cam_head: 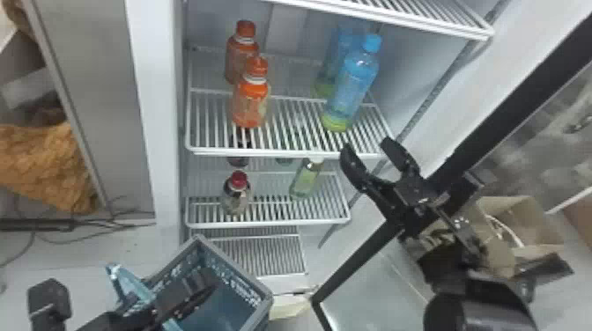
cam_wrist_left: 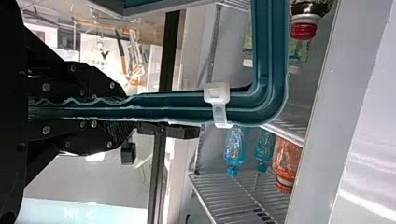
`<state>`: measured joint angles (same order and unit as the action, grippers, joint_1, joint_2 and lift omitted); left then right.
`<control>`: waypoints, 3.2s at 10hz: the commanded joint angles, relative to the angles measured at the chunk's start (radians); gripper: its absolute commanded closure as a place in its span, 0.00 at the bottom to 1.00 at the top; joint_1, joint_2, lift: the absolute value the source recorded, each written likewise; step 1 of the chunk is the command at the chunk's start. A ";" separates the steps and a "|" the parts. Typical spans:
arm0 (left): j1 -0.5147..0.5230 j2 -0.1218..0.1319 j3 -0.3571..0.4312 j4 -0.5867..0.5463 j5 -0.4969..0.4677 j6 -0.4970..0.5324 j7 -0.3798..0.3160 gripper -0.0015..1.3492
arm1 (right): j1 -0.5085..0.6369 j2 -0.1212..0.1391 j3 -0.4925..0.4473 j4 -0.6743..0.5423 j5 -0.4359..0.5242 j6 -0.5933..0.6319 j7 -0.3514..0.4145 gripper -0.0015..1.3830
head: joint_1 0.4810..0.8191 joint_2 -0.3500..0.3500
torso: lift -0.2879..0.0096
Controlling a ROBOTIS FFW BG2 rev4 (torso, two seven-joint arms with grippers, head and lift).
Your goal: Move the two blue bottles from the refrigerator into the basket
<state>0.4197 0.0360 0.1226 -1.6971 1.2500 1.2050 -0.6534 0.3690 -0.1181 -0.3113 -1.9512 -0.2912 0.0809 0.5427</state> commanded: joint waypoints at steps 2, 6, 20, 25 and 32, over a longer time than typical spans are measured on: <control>0.000 0.005 -0.009 0.000 0.010 -0.005 0.000 0.89 | -0.084 -0.002 0.028 0.065 -0.004 0.000 -0.009 0.11 | 0.63 0.00 | 0.97; -0.007 0.007 -0.011 0.000 0.012 -0.010 0.000 0.89 | -0.168 -0.003 0.040 0.124 0.006 0.000 -0.035 0.12 | 0.63 0.00 | 0.97; -0.027 0.012 -0.017 0.000 0.014 -0.015 0.000 0.89 | -0.357 -0.029 0.102 0.259 0.088 0.108 -0.106 0.72 | 0.63 0.00 | 0.97; -0.025 0.012 -0.019 0.000 0.014 -0.015 0.000 0.89 | -0.286 -0.021 0.056 0.166 0.100 0.120 -0.106 0.92 | 0.63 0.00 | 0.97; -0.022 0.012 -0.019 0.000 0.018 -0.020 0.000 0.89 | -0.023 -0.021 0.042 -0.180 -0.060 0.361 0.002 0.92 | 0.63 0.00 | 0.97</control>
<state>0.3957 0.0475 0.1037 -1.6971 1.2669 1.1866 -0.6534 0.3267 -0.1396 -0.2706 -2.1093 -0.3394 0.4223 0.5431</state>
